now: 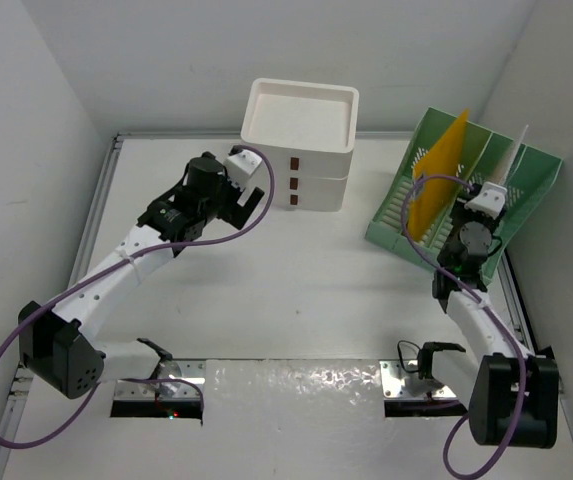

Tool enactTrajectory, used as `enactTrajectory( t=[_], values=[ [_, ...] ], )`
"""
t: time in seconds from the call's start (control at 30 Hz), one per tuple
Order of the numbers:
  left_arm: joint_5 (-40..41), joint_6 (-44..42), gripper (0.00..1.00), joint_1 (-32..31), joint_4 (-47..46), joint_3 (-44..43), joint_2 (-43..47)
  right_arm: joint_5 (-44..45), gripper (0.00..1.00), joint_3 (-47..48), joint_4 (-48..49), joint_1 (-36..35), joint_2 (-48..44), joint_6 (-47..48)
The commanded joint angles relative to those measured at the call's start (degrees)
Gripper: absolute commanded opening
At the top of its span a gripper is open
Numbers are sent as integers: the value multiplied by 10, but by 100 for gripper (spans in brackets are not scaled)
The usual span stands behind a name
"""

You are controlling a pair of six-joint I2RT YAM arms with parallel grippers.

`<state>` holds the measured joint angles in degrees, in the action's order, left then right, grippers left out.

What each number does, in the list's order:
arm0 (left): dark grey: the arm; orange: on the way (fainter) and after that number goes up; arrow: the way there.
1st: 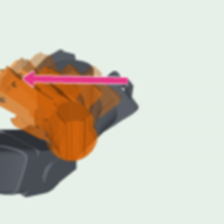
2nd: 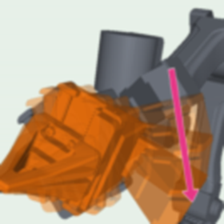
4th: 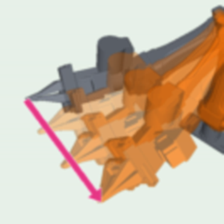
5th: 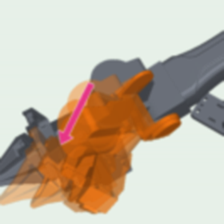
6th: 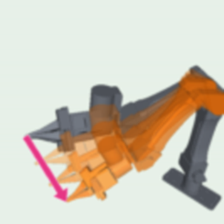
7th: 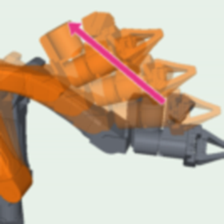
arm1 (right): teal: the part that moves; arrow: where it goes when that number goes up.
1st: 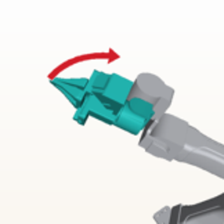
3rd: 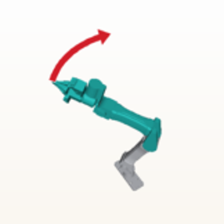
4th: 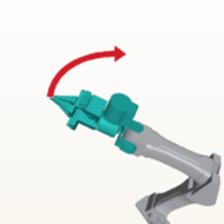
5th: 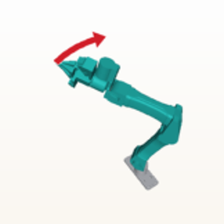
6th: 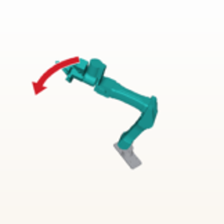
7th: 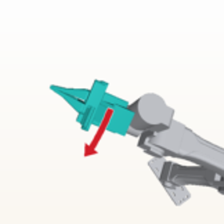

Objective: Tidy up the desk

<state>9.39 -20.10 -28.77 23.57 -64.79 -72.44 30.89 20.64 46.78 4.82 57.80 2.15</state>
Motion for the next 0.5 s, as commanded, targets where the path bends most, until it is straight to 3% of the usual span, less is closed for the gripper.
enactTrajectory(
  t=[0.0,0.1,0.17,0.27,0.47],
  values=[
    [-3,-5,100,-1,-18,0,7,-14,72,44,-52,2,-25,-18],
    [7,-2,100,-1,-17,-1,10,-13,99,115,-212,2,-42,-78],
    [23,6,100,-1,-17,-2,11,12,99,184,-315,2,-62,-115],
    [31,19,100,9,-11,-4,10,58,99,260,-571,2,-93,-191],
    [-46,47,100,113,7,-2,9,36,99,242,-754,2,-227,-235]
  ],
)
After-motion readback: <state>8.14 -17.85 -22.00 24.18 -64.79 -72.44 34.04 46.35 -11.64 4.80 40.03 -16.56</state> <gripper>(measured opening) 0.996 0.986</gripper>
